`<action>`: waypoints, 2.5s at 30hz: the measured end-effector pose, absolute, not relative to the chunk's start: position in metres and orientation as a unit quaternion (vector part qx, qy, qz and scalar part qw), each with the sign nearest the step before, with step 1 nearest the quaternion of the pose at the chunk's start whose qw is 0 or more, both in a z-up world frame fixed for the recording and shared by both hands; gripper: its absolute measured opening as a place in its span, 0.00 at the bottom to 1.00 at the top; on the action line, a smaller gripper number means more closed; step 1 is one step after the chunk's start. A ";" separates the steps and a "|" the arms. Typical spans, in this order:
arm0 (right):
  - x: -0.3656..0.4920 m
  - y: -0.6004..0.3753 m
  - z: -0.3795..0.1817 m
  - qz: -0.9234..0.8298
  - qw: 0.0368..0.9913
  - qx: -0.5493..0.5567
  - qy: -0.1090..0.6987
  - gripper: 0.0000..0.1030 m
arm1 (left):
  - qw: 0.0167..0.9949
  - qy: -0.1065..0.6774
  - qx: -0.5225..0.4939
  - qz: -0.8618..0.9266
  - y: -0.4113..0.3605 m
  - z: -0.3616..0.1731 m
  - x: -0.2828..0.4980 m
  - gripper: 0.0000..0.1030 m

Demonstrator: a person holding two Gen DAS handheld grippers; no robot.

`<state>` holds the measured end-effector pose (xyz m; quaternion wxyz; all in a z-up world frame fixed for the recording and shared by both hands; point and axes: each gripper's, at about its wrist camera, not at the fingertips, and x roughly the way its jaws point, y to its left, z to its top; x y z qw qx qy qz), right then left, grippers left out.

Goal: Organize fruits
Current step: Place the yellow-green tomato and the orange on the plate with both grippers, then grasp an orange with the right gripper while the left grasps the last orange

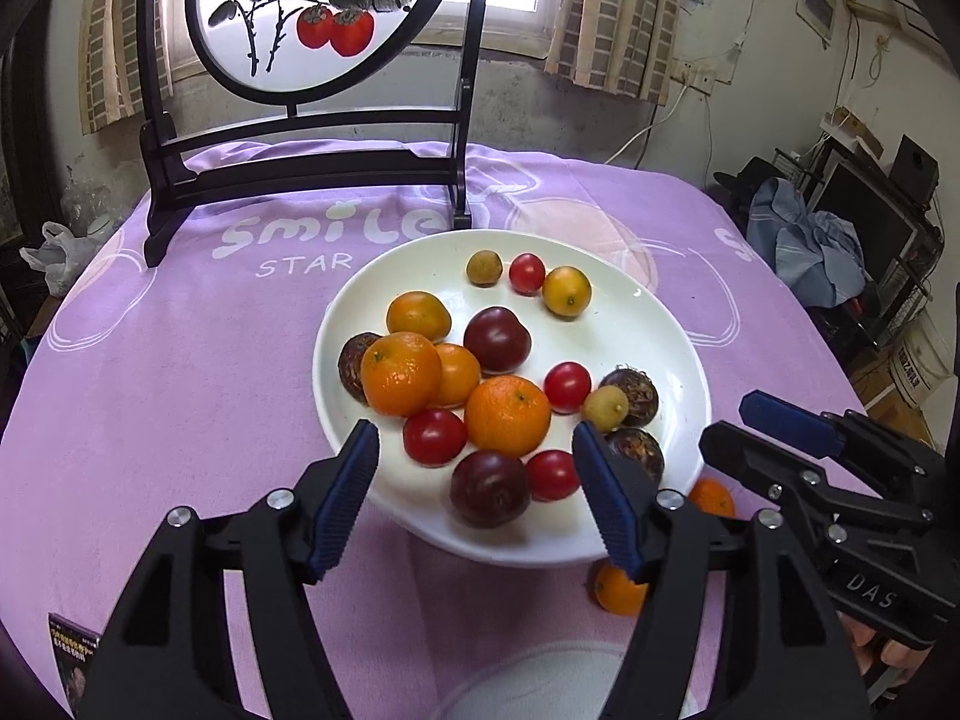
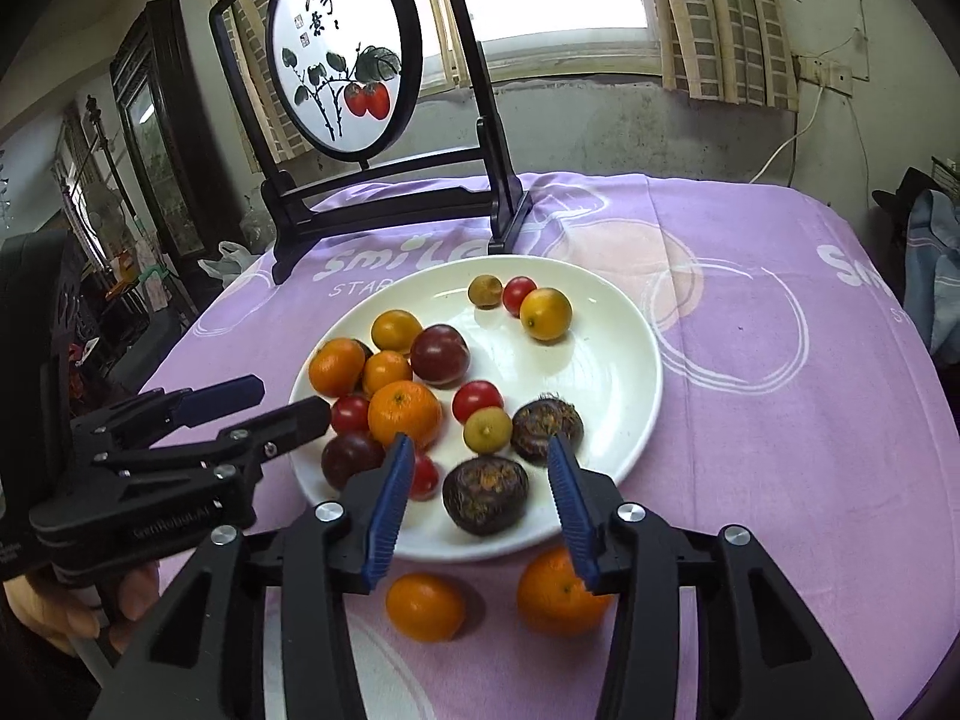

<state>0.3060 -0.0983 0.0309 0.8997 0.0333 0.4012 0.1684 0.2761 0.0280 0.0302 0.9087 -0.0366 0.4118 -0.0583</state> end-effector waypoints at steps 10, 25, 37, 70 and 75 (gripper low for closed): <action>0.262 -0.109 0.026 0.172 0.894 0.029 0.413 0.48 | 0.904 0.419 -0.035 -0.078 0.020 0.025 0.233 0.66; 0.222 -0.122 0.009 0.160 0.890 0.033 0.425 0.54 | 0.892 0.443 -0.036 -0.086 0.012 0.000 0.194 0.71; 0.214 -0.151 0.000 0.124 0.897 0.038 0.423 0.70 | 0.880 0.465 0.004 -0.101 -0.023 -0.019 0.201 0.71; 0.216 -0.146 -0.019 0.117 0.888 0.024 0.445 0.75 | 0.876 0.464 0.015 -0.132 -0.049 -0.019 0.210 0.39; 0.220 -0.139 -0.028 0.113 0.881 0.013 0.459 0.75 | 0.879 0.457 0.011 -0.136 -0.035 -0.011 0.194 0.39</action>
